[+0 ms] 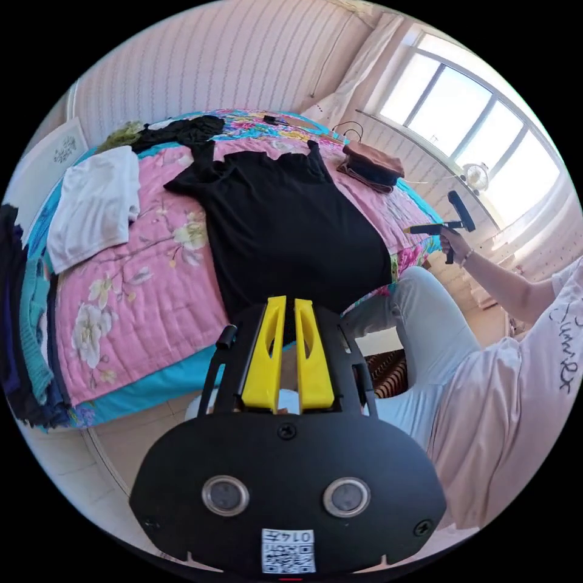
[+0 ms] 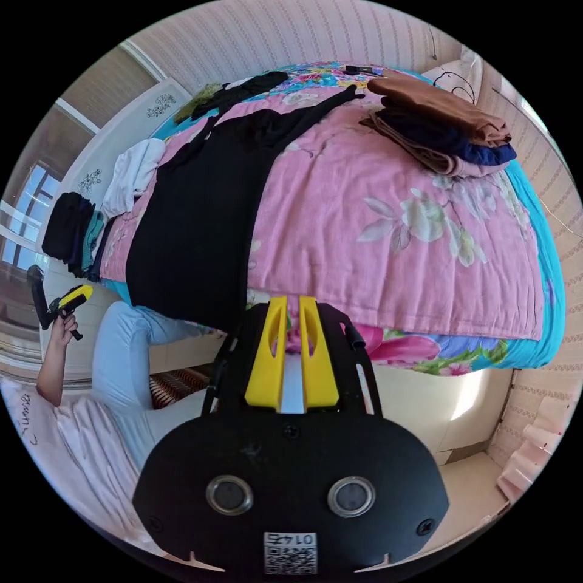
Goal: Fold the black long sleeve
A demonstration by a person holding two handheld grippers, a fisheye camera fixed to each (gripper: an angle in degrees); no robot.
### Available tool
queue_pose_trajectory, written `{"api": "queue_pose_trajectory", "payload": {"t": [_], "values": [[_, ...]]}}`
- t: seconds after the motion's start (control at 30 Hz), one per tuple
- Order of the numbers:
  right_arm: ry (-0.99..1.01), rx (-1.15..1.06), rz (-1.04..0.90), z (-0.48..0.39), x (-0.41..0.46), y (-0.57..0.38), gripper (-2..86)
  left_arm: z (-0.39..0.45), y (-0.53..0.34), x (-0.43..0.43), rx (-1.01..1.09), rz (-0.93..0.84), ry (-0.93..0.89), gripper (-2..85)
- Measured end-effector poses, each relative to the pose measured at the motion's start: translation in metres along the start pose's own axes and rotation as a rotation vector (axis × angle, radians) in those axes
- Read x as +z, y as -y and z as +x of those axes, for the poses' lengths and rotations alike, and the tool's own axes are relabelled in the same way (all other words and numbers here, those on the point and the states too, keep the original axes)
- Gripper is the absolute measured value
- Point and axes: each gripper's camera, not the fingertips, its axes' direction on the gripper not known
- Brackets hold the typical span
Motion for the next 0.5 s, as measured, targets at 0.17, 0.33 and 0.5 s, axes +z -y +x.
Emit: {"api": "queue_pose_trajectory", "payload": {"t": [0.17,0.33,0.5], "values": [[0.015,0.054,0.131,0.025,0.003,0.106,6.6,0.007,0.137,0.077,0.193,0.009,-0.003,4.7],[0.032,0.137,0.195,0.051,0.031,0.219,7.2,0.004,0.277,0.172,0.221,0.032,0.004,4.2],[0.17,0.258,0.172,0.089,0.081,0.292,6.7,0.009,0.373,0.266,0.181,-0.008,0.019,7.0]]}}
